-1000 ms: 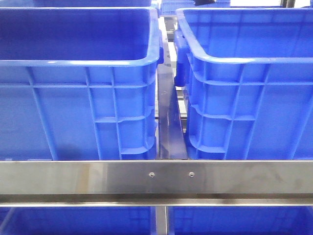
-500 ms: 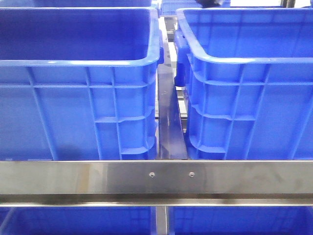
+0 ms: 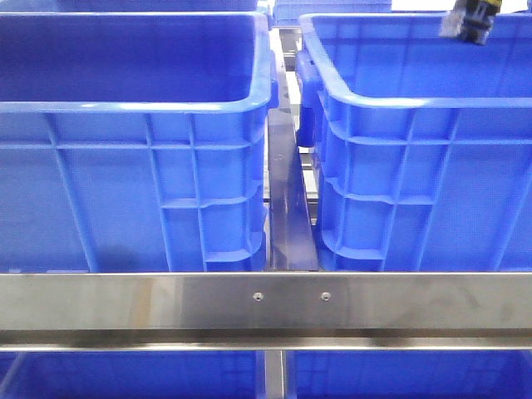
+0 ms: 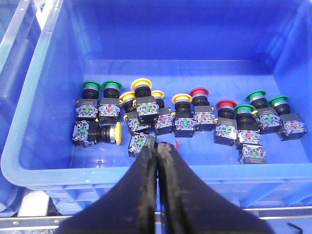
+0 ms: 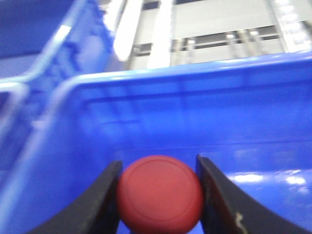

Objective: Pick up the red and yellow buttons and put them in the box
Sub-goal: 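Lower the red button into the empty crate and open the right gripper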

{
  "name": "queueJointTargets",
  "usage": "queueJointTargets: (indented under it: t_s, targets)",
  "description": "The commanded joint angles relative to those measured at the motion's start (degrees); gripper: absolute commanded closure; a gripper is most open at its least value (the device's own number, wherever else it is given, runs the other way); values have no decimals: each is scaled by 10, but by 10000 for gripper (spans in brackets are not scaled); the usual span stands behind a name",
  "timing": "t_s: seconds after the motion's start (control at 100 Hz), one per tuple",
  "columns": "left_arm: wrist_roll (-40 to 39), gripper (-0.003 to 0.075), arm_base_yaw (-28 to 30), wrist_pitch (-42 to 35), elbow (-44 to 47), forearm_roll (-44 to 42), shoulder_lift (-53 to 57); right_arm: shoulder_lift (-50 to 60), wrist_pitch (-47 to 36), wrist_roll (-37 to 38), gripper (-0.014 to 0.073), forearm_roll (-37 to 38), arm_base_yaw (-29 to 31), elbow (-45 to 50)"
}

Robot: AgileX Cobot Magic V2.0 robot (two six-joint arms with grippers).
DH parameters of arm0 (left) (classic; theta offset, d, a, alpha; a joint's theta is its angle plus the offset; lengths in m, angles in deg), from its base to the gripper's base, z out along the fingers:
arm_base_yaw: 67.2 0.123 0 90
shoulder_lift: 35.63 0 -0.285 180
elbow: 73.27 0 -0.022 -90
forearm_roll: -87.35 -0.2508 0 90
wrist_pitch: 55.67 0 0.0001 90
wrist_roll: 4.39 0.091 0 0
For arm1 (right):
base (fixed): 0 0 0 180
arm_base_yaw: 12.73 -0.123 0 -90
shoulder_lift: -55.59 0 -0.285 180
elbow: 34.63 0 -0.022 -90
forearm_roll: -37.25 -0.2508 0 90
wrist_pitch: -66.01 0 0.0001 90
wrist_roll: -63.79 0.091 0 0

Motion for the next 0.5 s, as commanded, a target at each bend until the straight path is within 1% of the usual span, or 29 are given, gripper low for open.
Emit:
queueJointTargets:
  t_s: [0.0, 0.21, 0.36, 0.49]
  targets:
    - [-5, 739, 1, -47, -16, 1, -1, -19, -23, -27, 411, 13, 1, -45]
    - [-5, 739, 1, -47, -16, 1, -1, -125, -71, -27, 412, 76, 1, -112]
    - [-5, 739, 1, -47, -16, 1, -1, -198, -121, -26, 412, 79, 1, -158]
    - [-5, 739, 1, -47, -16, 1, -1, -245, -123, -26, 412, 79, 4, -193]
